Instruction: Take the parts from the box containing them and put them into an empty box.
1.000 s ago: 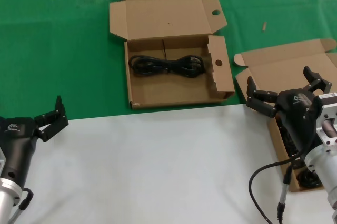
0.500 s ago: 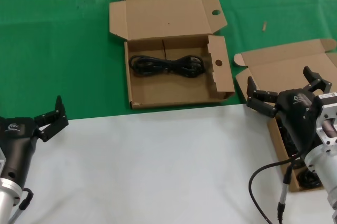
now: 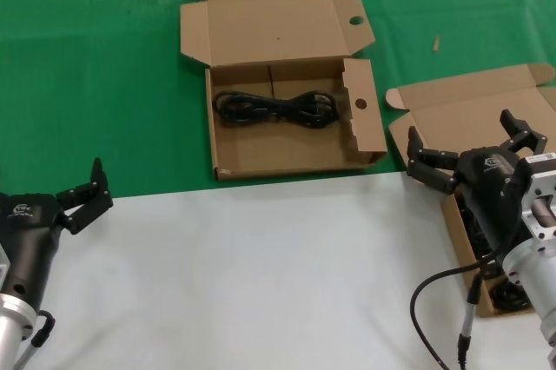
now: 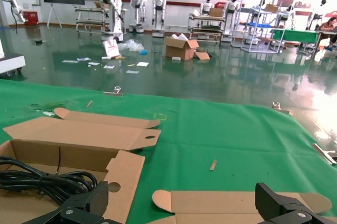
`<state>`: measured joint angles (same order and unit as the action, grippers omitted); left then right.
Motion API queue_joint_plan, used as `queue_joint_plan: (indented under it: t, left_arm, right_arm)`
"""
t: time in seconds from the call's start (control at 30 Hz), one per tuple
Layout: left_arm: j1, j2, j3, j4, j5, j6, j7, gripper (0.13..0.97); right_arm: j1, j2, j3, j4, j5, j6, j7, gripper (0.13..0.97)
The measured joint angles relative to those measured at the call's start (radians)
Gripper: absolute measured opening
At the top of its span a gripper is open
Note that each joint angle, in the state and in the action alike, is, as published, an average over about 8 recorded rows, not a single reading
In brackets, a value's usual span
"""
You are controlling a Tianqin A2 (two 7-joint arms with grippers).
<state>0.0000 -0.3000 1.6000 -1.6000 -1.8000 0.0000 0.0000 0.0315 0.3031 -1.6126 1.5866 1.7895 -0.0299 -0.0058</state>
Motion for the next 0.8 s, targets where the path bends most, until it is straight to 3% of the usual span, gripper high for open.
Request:
queue_joint_plan:
  t: [0.8]
  left_arm:
    - [0.000,0.000,0.000,0.000,0.000,0.000,0.000,0.966]
  right_arm:
    - [0.000,0.000,0.000,0.000,0.000,0.000,0.000,0.966]
